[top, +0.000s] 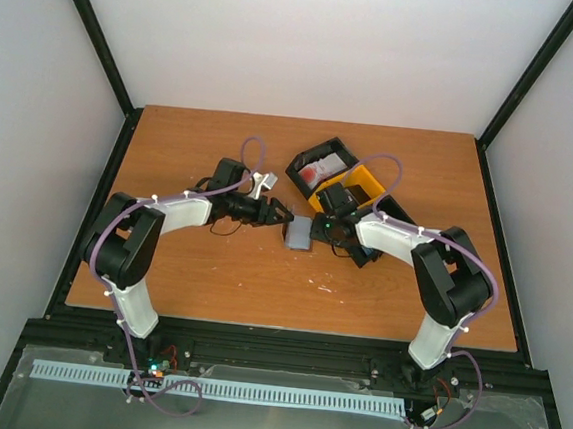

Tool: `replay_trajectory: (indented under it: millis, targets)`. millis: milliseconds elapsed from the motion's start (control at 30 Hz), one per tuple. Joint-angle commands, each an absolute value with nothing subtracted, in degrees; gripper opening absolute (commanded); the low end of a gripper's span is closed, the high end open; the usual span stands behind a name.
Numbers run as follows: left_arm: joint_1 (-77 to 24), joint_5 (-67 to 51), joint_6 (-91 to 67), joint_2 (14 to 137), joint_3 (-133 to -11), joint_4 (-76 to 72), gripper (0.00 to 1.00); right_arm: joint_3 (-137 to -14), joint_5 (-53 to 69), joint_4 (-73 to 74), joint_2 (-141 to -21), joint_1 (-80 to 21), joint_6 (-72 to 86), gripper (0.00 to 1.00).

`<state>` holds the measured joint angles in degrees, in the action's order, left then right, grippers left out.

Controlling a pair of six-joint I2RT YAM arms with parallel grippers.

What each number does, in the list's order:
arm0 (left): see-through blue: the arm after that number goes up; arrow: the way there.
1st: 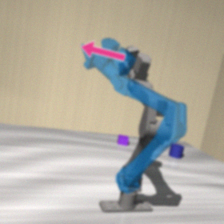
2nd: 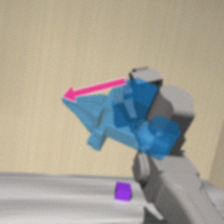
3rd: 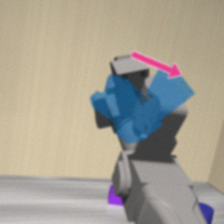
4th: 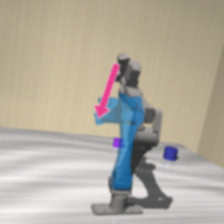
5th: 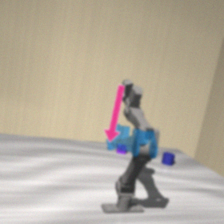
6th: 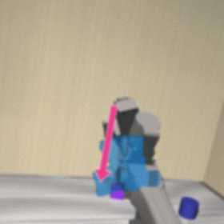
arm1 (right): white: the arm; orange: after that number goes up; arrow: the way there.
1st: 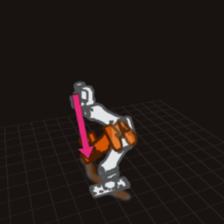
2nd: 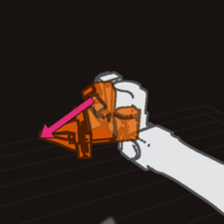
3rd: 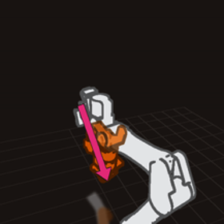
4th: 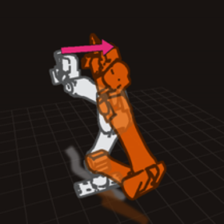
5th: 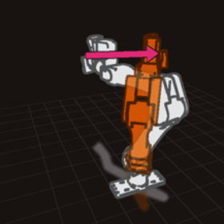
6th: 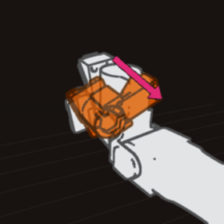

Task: Put the credit cards into the card holder
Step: Close the card holder at the center of the board.

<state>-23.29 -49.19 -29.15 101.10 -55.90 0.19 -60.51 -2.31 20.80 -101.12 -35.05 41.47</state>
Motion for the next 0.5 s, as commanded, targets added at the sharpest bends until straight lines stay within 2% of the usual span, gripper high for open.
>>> replay_trajectory:
  millis: [0,167,333,467]
  targets:
    - [-23.8,-49.3,-27.1,101.8,-58.3,1.3,0.60,-60.0,-2.9,21.1,-100.6,-34.1,42.4,0.43]
    - [-24.1,-49.8,-27.1,102.3,-58.7,1.3,0.60,-62.2,-5.0,23.0,-102.3,-33.9,40.2,0.39]
    - [-24.1,-49.4,-27.1,102.4,-59.1,1.9,0.59,-61.0,2.0,18.2,-100.8,-33.9,37.8,0.45]
    - [-24.1,-49.0,-27.2,102.9,-59.5,2.2,0.57,-63.4,3.7,19.0,-103.9,-33.9,35.9,0.49]
